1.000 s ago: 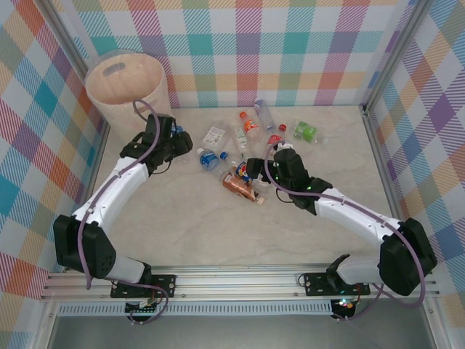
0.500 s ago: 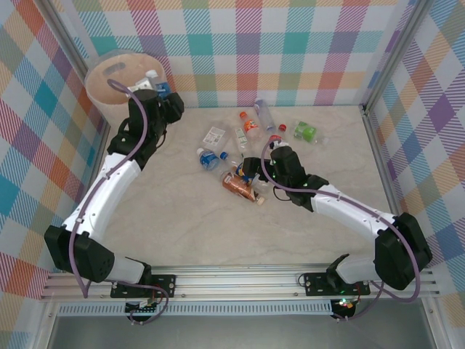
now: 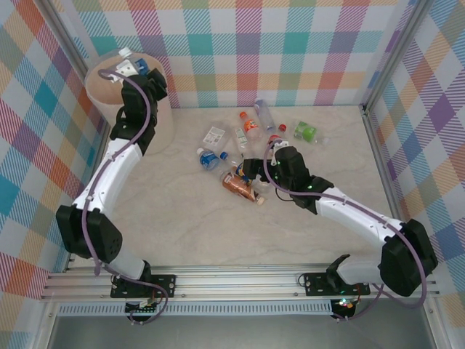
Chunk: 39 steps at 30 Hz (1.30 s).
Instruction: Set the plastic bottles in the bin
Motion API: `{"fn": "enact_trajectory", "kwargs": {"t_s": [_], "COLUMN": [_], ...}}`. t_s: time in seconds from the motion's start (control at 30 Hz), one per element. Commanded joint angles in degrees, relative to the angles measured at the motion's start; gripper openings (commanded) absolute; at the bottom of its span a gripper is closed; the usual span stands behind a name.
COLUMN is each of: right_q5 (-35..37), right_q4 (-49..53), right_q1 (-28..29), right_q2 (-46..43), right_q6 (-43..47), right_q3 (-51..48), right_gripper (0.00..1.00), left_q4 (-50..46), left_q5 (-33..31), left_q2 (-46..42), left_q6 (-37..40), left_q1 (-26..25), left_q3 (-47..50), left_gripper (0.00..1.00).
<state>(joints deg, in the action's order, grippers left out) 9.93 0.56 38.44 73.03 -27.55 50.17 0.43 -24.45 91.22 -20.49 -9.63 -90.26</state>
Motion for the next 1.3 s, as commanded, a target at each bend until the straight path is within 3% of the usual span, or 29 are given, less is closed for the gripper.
{"fn": "enact_trajectory", "kwargs": {"t_s": [0.0,0.17,0.53,0.63,0.9,1.27], "right_q5": [-1.1,1.7,3.6,2.2,2.7,5.6], "right_q4": [-1.4,2.2,3.1,1.8,1.4,0.1], "right_q1": [0.0,0.0,0.0,0.0,-0.1,-0.1], "right_q2": [-1.7,-2.3,-5.6,-6.2,-5.7,-6.2], "right_q6": [1.0,-1.8,-1.8,-0.6,-1.2,-2.0], "right_q3": [-0.6,0.5,-1.3,-2.2,-2.6,-4.3], "right_gripper": [1.00,1.00,1.00,1.00,1.00,1.00], "left_q4": [-0.6,-7.5,-13.5,-21.9,-34.1,-38.7], "left_q5": [-2.4,-2.8,-3.8,-6.8,-11.8,-13.3], "left_q2": [3.4,8.8,14.7,17.5,23.4,24.5], "left_q6": [0.4,1.1,0.7,-1.2,-5.5,-8.7], "left_q1": [2.9,5.8,9.8,9.8,9.9,9.8], "left_q3": [-6.0,-12.9,-17.8,-22.9,-32.2,-36.5], "left_gripper": [0.51,0.50,0.51,0.53,0.64,0.85]}}
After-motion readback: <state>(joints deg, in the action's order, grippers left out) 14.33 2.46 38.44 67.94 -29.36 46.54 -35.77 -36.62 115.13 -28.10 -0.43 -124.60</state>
